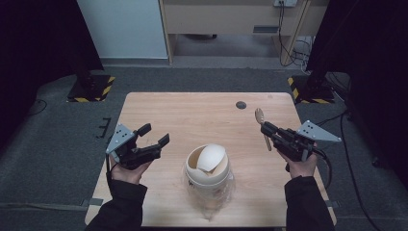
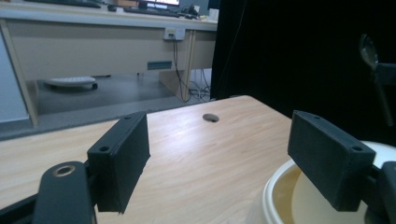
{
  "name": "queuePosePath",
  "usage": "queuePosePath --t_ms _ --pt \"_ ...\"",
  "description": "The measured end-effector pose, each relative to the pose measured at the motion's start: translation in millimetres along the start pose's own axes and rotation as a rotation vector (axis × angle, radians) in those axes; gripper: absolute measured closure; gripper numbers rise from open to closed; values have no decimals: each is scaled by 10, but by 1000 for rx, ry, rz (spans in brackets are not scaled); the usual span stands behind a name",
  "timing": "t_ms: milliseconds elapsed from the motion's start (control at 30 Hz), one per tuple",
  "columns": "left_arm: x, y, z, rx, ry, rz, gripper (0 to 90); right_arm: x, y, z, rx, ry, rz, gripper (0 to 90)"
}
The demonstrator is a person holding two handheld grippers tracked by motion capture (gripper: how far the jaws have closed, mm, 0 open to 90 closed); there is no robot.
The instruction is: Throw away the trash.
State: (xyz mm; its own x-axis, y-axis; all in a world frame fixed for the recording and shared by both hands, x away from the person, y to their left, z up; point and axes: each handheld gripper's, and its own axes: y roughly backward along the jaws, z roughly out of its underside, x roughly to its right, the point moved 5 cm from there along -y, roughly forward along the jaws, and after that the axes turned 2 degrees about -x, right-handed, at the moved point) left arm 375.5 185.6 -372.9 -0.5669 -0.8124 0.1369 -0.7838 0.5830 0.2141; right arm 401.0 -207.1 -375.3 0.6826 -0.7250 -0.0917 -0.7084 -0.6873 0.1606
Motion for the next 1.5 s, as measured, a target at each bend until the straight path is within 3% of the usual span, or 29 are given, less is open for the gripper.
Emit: queuePosePath --t_ms 267,600,1067,1500 --pt "216 -133 -209 29 -26 39 219 -93 -98 -83 19 7 -32 794" --pt "475 -344 -355 40 -34 91 253 -202 -209 -103 23 15 -72 794" --pt "791 -683 -458 37 -31 137 275 -265 -242 -85 16 43 -96 794" --pt "976 -792 -560 46 -34 173 296 -366 -312 -134 37 34 -145 794"
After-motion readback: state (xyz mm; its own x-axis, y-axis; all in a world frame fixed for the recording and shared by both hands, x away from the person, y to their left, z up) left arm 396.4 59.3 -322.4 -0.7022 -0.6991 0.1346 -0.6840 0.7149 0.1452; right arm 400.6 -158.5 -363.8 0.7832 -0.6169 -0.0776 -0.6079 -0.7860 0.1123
